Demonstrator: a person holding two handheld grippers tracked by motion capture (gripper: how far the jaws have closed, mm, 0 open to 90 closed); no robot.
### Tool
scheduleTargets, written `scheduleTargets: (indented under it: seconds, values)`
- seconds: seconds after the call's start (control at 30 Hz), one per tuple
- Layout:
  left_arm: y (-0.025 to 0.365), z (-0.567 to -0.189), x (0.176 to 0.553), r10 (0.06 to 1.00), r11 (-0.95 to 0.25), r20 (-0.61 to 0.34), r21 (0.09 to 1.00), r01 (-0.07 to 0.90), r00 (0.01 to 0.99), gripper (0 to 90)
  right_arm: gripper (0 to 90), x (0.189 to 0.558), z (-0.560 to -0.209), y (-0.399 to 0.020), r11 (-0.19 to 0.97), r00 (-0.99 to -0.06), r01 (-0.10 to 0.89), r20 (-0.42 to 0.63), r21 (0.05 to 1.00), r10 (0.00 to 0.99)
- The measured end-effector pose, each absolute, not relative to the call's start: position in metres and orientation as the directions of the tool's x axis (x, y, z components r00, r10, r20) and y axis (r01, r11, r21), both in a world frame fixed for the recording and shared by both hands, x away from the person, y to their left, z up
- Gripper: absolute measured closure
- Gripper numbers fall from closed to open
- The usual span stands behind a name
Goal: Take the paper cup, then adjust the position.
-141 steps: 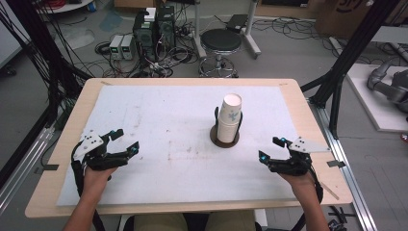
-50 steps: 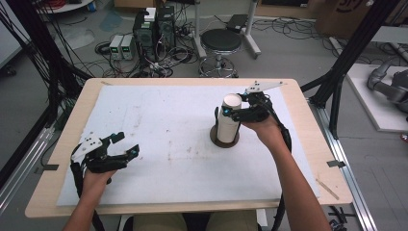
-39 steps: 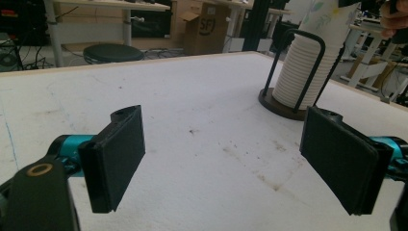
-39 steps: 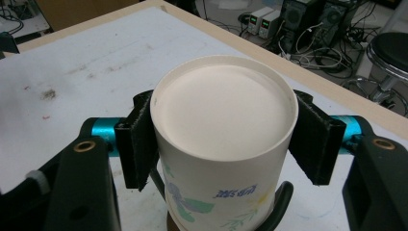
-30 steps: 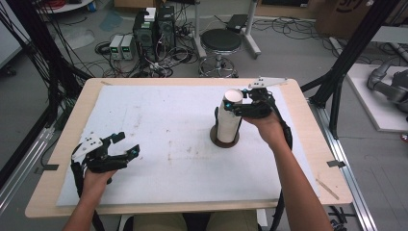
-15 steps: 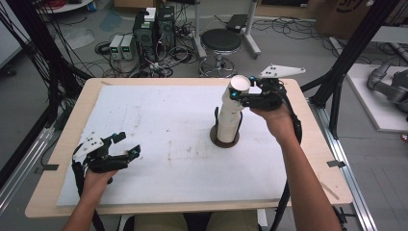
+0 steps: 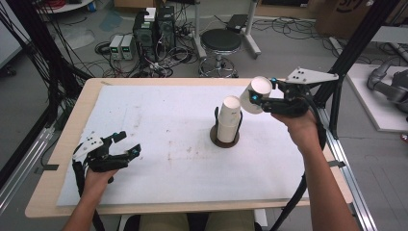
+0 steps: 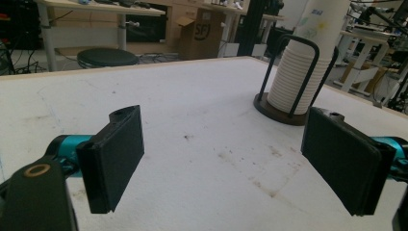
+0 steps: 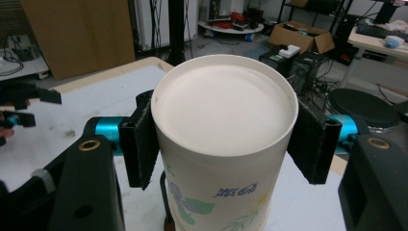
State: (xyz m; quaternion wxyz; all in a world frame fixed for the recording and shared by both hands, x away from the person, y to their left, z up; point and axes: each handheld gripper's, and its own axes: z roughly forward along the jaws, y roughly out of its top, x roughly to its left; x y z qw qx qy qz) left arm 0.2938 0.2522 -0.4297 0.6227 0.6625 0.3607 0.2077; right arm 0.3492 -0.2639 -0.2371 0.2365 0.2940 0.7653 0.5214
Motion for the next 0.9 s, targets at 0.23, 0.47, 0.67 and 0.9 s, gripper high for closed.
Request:
scheduleTargets:
  seconds: [0.23,0.47,0.67,0.9]
  values:
    - [0.253,-0.429,0.293,0.727,0.031,-0.169,0.976,0.213,0.666,15.0,35.7,0.336,-0.26,-0.277,0.298,-0.709,0.23,-0.05,0.927,0.703]
    - [0.252,-0.429,0.29,0.723,0.028,-0.171,0.975,0.218,0.67,15.0,35.7,0.327,-0.277,-0.281,0.278,-0.726,0.244,-0.015,0.929,0.687]
    - [0.249,-0.428,0.288,0.715,0.023,-0.163,0.977,0.21,0.68,15.0,35.6,0.317,-0.287,-0.276,0.275,-0.75,0.239,-0.003,0.931,0.661]
    - [0.245,-0.427,0.286,0.694,0.003,-0.163,0.975,0.223,0.701,15.0,35.7,0.307,-0.304,-0.267,0.295,-0.788,0.235,0.004,0.926,0.615]
